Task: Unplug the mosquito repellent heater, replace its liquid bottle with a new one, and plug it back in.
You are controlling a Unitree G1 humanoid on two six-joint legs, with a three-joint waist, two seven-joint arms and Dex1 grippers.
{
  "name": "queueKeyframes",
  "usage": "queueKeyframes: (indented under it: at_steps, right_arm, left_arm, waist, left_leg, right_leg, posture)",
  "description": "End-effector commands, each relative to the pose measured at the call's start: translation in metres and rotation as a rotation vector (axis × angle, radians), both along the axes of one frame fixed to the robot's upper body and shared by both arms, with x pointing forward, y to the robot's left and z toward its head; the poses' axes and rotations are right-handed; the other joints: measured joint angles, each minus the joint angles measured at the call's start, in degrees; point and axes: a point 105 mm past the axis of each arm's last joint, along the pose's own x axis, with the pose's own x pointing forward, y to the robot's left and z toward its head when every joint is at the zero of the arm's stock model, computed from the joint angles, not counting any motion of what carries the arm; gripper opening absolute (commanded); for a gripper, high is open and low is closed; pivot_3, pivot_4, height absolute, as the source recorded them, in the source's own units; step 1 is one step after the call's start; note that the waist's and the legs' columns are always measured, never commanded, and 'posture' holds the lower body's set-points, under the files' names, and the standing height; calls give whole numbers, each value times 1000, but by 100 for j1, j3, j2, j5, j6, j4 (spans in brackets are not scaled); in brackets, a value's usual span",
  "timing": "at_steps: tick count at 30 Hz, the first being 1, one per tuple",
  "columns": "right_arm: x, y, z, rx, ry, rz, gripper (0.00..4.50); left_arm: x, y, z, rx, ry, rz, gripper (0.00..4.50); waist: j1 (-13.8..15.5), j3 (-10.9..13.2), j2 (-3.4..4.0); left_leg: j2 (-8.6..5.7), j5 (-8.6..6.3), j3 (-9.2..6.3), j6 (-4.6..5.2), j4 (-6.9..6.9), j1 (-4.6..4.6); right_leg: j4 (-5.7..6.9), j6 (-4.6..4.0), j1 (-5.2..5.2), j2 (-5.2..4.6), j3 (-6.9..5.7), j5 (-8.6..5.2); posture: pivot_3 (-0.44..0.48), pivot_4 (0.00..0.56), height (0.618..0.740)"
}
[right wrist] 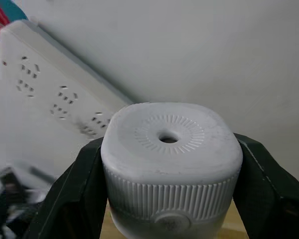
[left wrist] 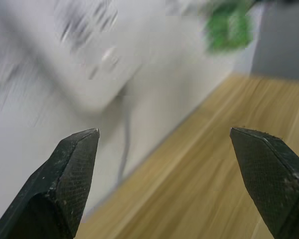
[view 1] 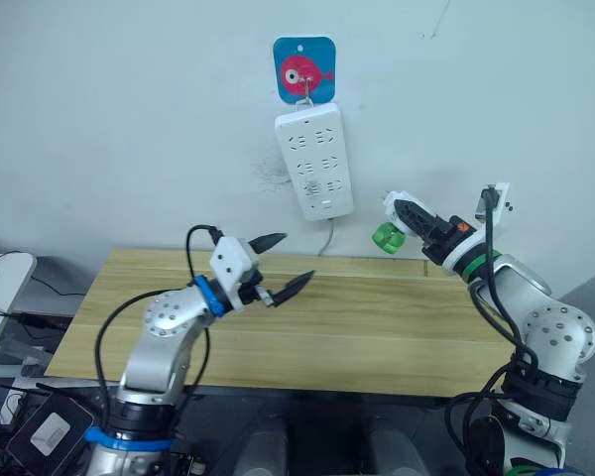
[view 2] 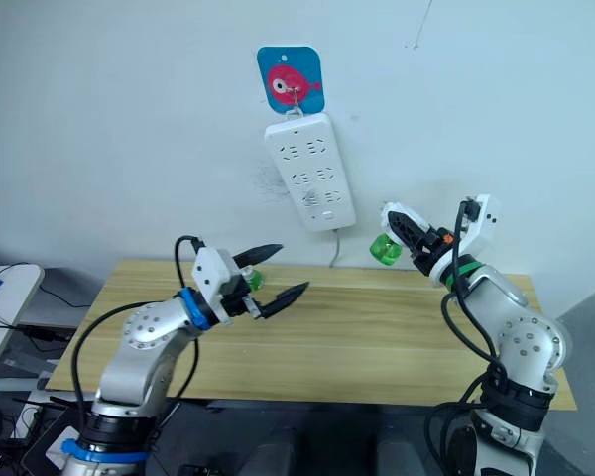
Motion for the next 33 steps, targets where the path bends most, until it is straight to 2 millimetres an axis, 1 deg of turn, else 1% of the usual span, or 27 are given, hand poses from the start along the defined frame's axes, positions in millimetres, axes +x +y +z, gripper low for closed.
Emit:
queueKeyframes:
  at_steps: [1,4,7,11,18,22,25,30,31,33]
  right_arm:
    - [-8,-1,19,107,-15,46,2947]
    - [-10,1,27,154,1,56,2947]
    - [-13,4,32,171,14,67,2947]
    - [-17,6,36,196,35,73,2947]
    - [-22,9,39,193,51,87,2947]
    - [-22,9,39,195,64,77,2947]
    - [-21,8,39,192,66,73,2947]
    - [-21,8,38,196,75,65,2947]
    - [-21,8,38,197,76,64,2947]
    - [-22,9,37,198,77,65,2947]
  left_arm:
    - [-5,-39,12,-77,-49,-40,4430]
    - [1,-63,18,-139,-60,-33,4430]
    - [9,-77,23,-193,-65,0,4430]
    - [13,-88,27,-226,-77,4,4430]
    - [14,-95,30,-250,-74,-16,4430]
    - [14,-104,36,-275,-87,-45,4430]
    - [13,-105,38,-299,-79,-50,3934]
    - [10,-106,37,-309,-72,-54,2421]
    - [10,-106,36,-308,-70,-53,2314]
    - [10,-105,34,-306,-65,-51,2301]
  waist:
    - [0,2,-1]
    - [-40,9,-8]
    - [-70,11,-6]
    - [-95,17,-10]
    - [-91,37,-4]
    - [-88,45,-7]
    - [-88,48,-8]
    - [-88,53,-8]
    - [-89,54,-8]
    - [-89,54,-9]
  left_leg:
    - [-2,0,2,1,0,0]
    - [-1,-1,4,2,-1,-5]
    - [3,-1,4,2,-4,-3]
    - [10,-1,4,3,-5,-2]
    - [12,0,6,5,-4,-8]
    - [11,0,7,5,-4,-10]
    - [11,0,7,5,-4,-11]
    - [14,0,5,5,-5,-11]
    - [14,0,3,5,-5,-11]
    - [14,0,4,5,-5,-11]
  right_leg:
    - [-1,0,0,0,1,0]
    - [-4,1,-3,1,-2,0]
    - [1,1,-5,8,-2,0]
    - [-1,1,-4,23,0,0]
    - [-22,2,-1,39,4,0]
    - [-25,2,-1,39,4,0]
    - [-27,2,-1,39,4,0]
    - [-28,2,-1,39,4,0]
    - [-28,2,-1,39,3,0]
    - [-28,2,-1,39,4,0]
  posture:
    - [68,209,740]
    - [61,207,740]
    - [47,205,740]
    - [34,209,740]
    - [22,213,740]
    - [15,215,740]
    - [12,216,740]
    - [10,218,740]
    - [10,218,740]
    - [10,218,740]
